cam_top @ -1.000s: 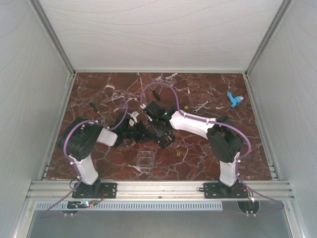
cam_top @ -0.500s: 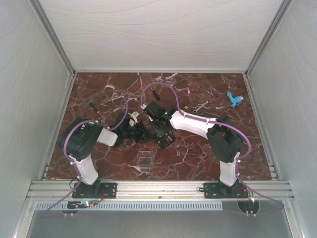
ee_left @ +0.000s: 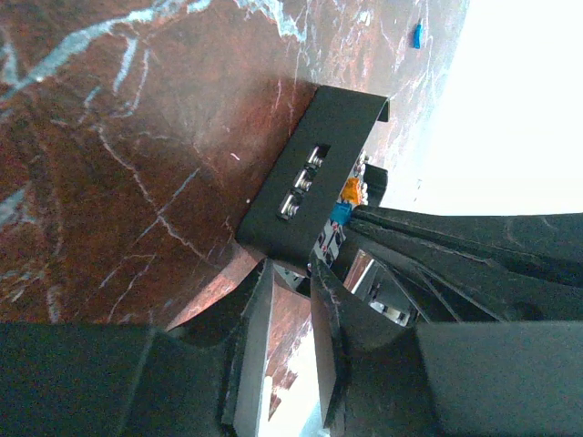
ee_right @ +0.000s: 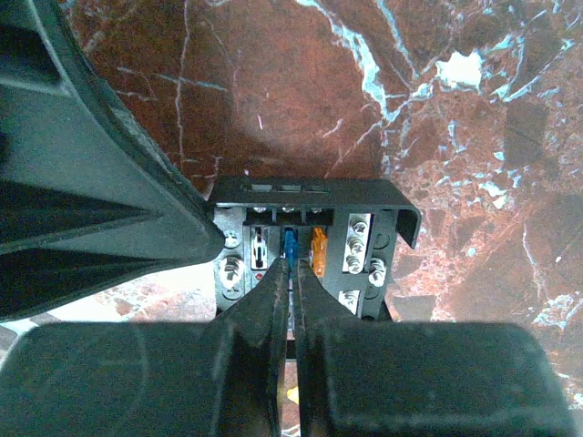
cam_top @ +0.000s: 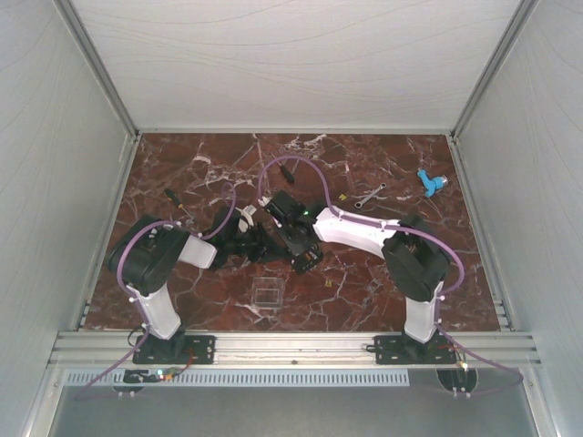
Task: Snap on the fuse box
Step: Install the fuse at the fuse box base.
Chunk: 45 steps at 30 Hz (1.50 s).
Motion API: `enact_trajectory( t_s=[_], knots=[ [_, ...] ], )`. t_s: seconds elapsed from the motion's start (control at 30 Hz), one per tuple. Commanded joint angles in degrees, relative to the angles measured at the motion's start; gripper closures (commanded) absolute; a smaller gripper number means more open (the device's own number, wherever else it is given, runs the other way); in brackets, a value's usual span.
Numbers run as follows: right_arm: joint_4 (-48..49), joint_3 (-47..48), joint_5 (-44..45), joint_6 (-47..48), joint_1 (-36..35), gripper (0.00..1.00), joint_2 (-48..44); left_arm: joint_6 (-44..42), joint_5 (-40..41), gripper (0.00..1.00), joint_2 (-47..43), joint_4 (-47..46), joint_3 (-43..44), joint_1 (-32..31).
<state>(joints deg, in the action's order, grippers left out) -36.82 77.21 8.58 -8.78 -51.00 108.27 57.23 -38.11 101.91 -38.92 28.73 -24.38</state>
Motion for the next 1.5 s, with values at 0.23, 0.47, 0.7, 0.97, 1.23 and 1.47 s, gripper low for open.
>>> enact_trajectory(
  t_s=[0.23, 0.47, 0.7, 0.97, 1.23, 1.47],
  knots=[
    [-10.01, -4.59, -2.75, 0.05, -0.67, 1.0, 6.07, -0.9, 0.27, 0.77, -1.45, -0.37, 0.96, -0.27],
    [-8.88, -0.53, -3.46, 0.91, -0.57, 1.0, 14.74, -1.07, 0.43, 0.77, -1.57, -0.23, 0.81, -0.4],
    [-6.71, -0.67, -3.19, 0.73, -0.33, 1.0, 18.23, -1.16, 0.65, 0.77, -2.02, 0.02, 0.71, -0.4],
    [-1.82, -1.79, -5.5, 0.34, -0.34, 0.99, -2.18, -1.86, 1.66, 0.75, -4.09, 2.2, 1.27, -0.41],
    [-1.92, -5.09, -5.94, -1.96, 2.31, 0.77, -17.26, -3.13, 2.95, 0.69, -6.32, 5.73, 3.5, -0.4],
    [-0.61, -13.02, -5.82, -4.61, 13.09, 0.59, -25.17, -7.95, 7.42, 0.49, -12.77, 13.72, 4.53, -0.4]
  ],
)
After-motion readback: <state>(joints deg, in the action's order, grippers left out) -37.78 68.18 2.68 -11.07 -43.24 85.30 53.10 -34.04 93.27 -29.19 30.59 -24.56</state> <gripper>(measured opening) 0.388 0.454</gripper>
